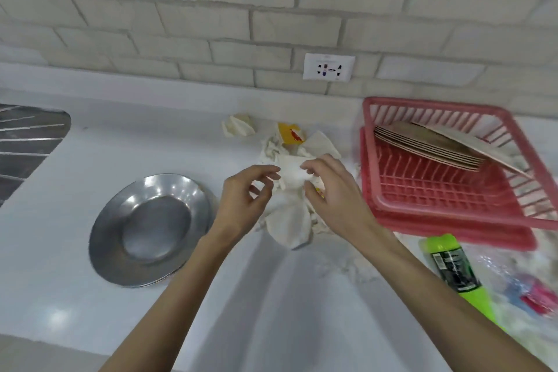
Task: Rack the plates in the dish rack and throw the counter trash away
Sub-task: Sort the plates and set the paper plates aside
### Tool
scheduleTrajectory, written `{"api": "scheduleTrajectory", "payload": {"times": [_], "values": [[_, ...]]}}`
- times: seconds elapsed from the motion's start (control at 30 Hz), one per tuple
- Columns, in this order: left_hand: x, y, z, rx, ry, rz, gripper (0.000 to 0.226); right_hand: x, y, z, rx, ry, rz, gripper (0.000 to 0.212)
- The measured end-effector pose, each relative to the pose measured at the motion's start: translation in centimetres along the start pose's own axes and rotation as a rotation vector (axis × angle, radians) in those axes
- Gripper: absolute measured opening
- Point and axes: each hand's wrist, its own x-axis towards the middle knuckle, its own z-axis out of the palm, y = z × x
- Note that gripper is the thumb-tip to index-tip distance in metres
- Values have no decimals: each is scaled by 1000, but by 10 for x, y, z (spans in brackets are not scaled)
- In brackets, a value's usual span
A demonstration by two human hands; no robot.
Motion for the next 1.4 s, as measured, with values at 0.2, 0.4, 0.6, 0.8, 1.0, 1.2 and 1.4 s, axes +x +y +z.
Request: {"api": "scheduleTrajectory", "payload": {"times": [0.2,0.4,0.6,0.8,1.0,1.2,1.4], "values": [[23,37,81,-64,-95,119,32,-34,56,-88,-110,167,14,17],[68,62,155,167,-263,385,40,-59,134,-171,-286,315,171,38],[119,83,220,527,-355,445,71,-55,203,-212,-474,215,298,62],[144,91,250,667,-364,481,61,-43,242,-218,-466,100,278,56],[151,93,250,731,-344,545,57,-38,250,-216,-462,89,286,47],[169,95,238,705,-230,686,50,-35,257,-221,-455,144,292,46],[164,120,204,627,-115,817,47,-30,263,-226,-377,186,299,46]]}}
